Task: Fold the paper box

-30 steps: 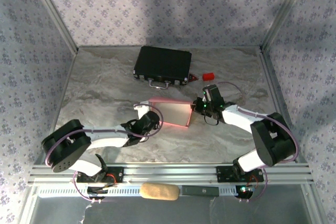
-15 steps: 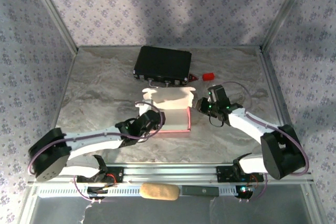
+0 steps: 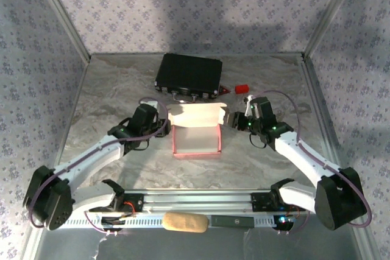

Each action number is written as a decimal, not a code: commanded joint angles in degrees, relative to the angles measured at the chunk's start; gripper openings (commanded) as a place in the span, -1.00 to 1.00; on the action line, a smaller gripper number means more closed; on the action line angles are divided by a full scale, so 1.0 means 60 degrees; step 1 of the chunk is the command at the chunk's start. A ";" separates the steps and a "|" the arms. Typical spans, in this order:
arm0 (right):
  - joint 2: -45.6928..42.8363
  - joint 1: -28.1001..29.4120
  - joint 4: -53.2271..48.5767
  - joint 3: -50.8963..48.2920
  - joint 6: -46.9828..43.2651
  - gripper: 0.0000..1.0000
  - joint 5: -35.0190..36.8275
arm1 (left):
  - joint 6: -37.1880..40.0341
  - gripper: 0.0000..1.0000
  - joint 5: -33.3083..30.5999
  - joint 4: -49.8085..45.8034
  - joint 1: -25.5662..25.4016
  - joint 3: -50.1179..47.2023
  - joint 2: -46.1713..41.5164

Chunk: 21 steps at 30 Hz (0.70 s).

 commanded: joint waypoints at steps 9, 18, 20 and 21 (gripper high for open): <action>0.1241 0.0689 -0.0577 0.1124 -0.1879 -0.04 -0.0142 | 0.2877 0.22 0.2160 0.0234 0.0546 0.1060 0.1794; 0.2153 0.0563 -0.0023 0.1322 -0.2145 -0.09 0.0276 | 0.3184 0.09 0.1854 0.0308 0.0572 0.1479 0.2377; 0.2194 0.0512 0.0056 0.1300 -0.2174 -0.10 0.0244 | 0.3233 0.09 0.1590 0.0183 0.0571 0.1539 0.2389; 0.2193 0.0491 0.0110 0.1263 -0.2189 -0.12 0.0236 | 0.3258 0.09 0.1503 0.0219 0.0566 0.1493 0.2323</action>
